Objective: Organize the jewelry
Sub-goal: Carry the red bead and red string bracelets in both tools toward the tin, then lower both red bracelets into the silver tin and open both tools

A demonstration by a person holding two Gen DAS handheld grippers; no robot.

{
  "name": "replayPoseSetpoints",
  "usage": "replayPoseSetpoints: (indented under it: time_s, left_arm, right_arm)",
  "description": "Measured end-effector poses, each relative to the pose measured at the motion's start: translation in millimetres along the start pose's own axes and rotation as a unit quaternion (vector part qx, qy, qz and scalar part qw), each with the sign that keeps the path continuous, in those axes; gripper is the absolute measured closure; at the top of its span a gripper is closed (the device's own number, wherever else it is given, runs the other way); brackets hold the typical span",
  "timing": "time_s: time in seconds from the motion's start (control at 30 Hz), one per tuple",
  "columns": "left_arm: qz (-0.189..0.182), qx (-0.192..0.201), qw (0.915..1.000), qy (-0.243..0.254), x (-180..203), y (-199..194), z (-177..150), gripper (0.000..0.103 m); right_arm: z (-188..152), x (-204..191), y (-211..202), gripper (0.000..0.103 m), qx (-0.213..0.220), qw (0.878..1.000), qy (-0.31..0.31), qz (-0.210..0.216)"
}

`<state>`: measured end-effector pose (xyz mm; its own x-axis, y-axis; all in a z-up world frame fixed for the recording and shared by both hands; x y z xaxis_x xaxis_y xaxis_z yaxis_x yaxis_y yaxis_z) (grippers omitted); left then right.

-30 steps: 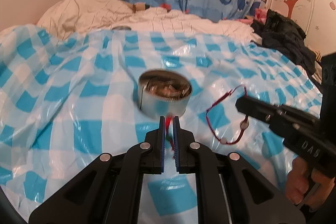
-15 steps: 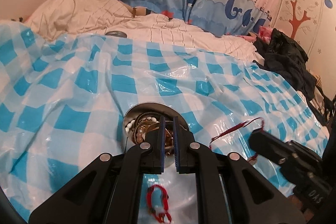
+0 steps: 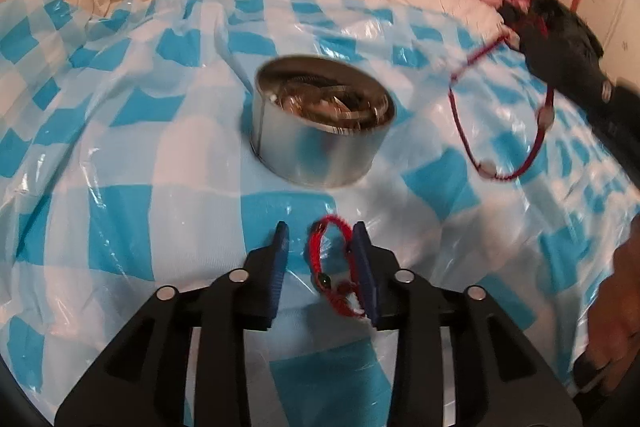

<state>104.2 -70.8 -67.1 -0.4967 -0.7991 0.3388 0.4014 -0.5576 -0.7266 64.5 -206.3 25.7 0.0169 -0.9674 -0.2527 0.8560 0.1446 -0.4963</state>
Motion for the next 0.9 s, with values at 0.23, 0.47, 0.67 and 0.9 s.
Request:
replayPoseSetpoints:
  time_s: [0.23, 0.47, 0.67, 0.9]
  left_arm:
    - [-0.001, -0.004, 0.9994, 0.036, 8.6, -2.2, 0.7, 0.099]
    - [-0.033, 0.093, 0.995, 0.015, 13.2, -48.0, 42.7, 0.099]
    - [-0.052, 0.124, 0.991, 0.005, 13.8, -45.3, 81.9, 0.099]
    - [-0.074, 0.132, 0.9881, -0.027, 0.6, -17.3, 99.1, 0.099]
  right_arm:
    - [-1.1, -1.4, 1.4, 0.098, -0.002, 1.0, -0.002, 0.001]
    - [1.1, -1.4, -2.3, 0.098, 0.01, 1.0, 0.001, 0.004]
    - [7.3, 4.0, -1.1, 0.098, 0.017, 1.0, 0.017, 0.009]
    - [19.7, 5.7, 17.6, 0.098, 0.015, 0.999, 0.025, 0.015]
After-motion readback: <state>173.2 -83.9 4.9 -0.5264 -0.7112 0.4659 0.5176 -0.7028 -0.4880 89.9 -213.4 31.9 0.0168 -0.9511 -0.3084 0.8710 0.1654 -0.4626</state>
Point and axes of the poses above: each gripper's, at about its wrist camera, not at the fingertips, and y roughly the way its jaws point, x to its right, z to its top, the point moved 6 cm from there along y, roughly the way its jaws point, and after that the axes turned 15 degrees about -z, right-handed, at the moved point
